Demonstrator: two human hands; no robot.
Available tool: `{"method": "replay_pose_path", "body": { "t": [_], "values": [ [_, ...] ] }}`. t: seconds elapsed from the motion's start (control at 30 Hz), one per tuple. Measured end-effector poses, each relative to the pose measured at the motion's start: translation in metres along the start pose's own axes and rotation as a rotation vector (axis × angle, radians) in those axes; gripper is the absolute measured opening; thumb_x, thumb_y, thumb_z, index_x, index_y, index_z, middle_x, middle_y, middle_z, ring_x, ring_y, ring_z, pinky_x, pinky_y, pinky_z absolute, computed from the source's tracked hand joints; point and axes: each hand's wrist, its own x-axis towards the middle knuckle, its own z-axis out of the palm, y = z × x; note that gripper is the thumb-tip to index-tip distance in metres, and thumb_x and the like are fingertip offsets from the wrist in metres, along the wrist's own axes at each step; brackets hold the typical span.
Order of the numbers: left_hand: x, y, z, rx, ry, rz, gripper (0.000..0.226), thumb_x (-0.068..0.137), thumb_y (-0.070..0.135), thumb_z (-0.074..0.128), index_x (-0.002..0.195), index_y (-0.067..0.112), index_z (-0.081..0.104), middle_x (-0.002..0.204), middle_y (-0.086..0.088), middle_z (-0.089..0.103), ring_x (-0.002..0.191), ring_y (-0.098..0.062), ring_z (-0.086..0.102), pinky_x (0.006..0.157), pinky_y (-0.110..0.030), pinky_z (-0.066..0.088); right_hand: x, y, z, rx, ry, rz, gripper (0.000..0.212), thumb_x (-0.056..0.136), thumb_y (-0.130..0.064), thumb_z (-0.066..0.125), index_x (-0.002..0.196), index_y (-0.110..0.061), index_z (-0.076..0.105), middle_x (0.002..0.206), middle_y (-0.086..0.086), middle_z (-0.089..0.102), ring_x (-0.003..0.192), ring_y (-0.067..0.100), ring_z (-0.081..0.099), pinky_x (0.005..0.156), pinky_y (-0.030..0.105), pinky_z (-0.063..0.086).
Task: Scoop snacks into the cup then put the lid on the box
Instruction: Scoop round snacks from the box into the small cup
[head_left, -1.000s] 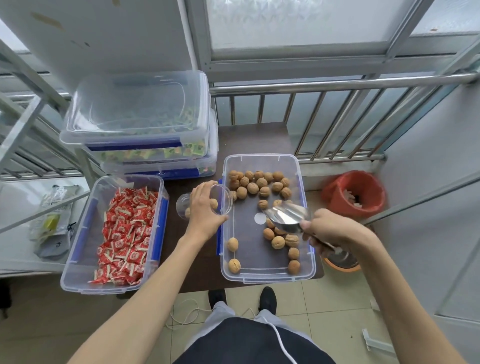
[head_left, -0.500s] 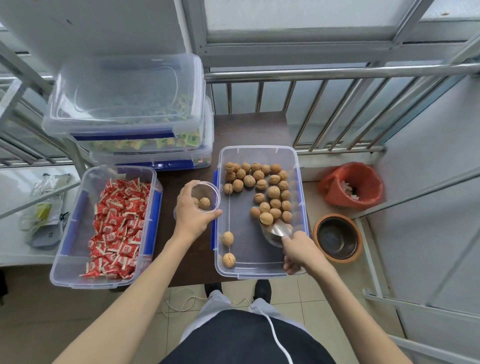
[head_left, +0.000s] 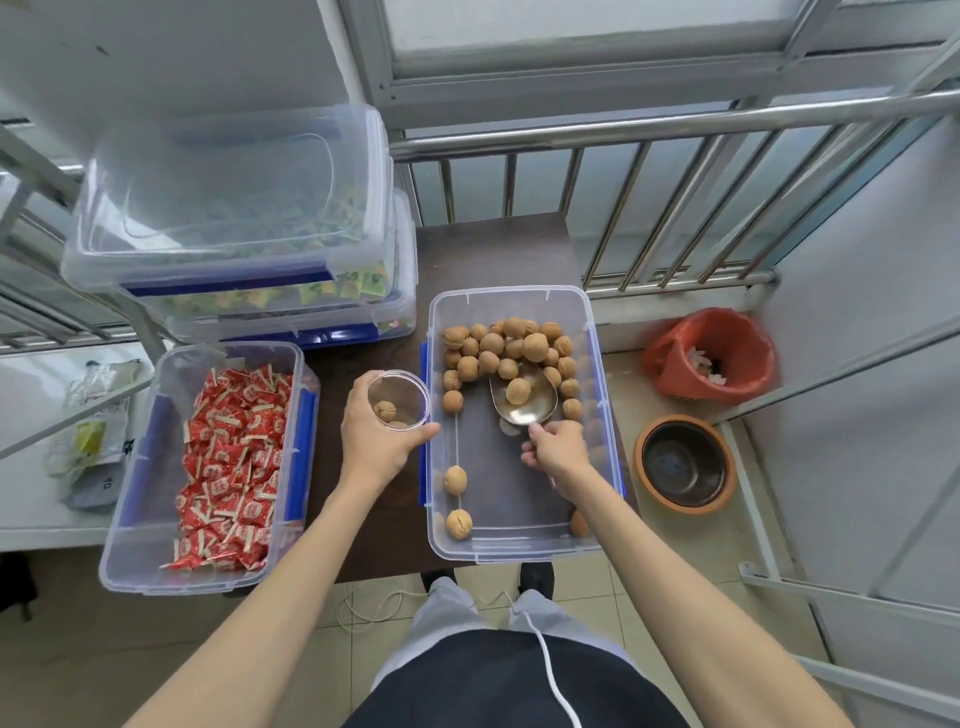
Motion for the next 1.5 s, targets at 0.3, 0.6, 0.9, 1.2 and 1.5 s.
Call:
{"method": "replay_pose_path", "body": {
  "t": [0.3,0.6,0.9,1.2,1.5],
  "values": [
    [0.002,0.001,-0.002,0.005,-0.029,-0.033,0.09,0.058,0.02,0.098,0.132,0.02,0.049,0.126,-0.001,0.059,0.116,-0.019,0.056,0.098,-0.037,0.049,0.003,-0.002,0.006,0.086,0.058,-0.058,0.032,0.098,-0.018,0.054,0.069,-0.009,0.062,0.067,0.009,0.062,0.053,0.013,0.054,0.054,0.023,0.045],
    [-0.001,0.003,-0.001,0.027,-0.027,-0.044,0.092,0.06,0.02,0.097,0.137,0.018,0.046,0.13,-0.003,0.057,0.118,-0.017,0.053,0.096,-0.03,0.043,-0.031,0.028,-0.014,0.153,0.094,-0.093,0.032,0.099,-0.017,0.054,0.074,-0.004,0.069,0.069,0.009,0.065,0.059,0.015,0.057,0.055,0.023,0.045],
    [-0.003,0.004,-0.002,0.015,-0.036,-0.029,0.091,0.062,0.02,0.096,0.137,0.018,0.045,0.13,-0.001,0.055,0.118,-0.014,0.05,0.098,-0.03,0.043,-0.054,0.011,-0.03,0.153,0.07,-0.216,0.029,0.099,-0.018,0.056,0.08,-0.003,0.072,0.066,0.005,0.064,0.055,0.009,0.054,0.052,0.018,0.044],
    [-0.009,0.0,-0.001,-0.033,-0.013,0.1,0.086,0.062,0.023,0.096,0.134,0.028,0.048,0.133,0.001,0.057,0.124,-0.018,0.055,0.104,-0.039,0.047,-0.079,-0.066,-0.048,-0.465,-0.34,-0.524,0.038,0.097,-0.024,0.055,0.063,-0.015,0.067,0.046,-0.009,0.057,0.044,0.003,0.047,0.053,0.021,0.04],
    [-0.011,0.006,0.0,-0.017,0.037,0.196,0.08,0.063,0.015,0.093,0.127,0.034,0.048,0.119,0.032,0.047,0.112,0.007,0.049,0.101,-0.026,0.043,-0.125,-0.174,-0.004,-1.251,-0.309,-0.65,0.028,0.096,-0.022,0.05,0.119,-0.009,0.055,0.102,0.001,0.051,0.095,0.025,0.054,0.072,0.031,0.038]
  ]
}}
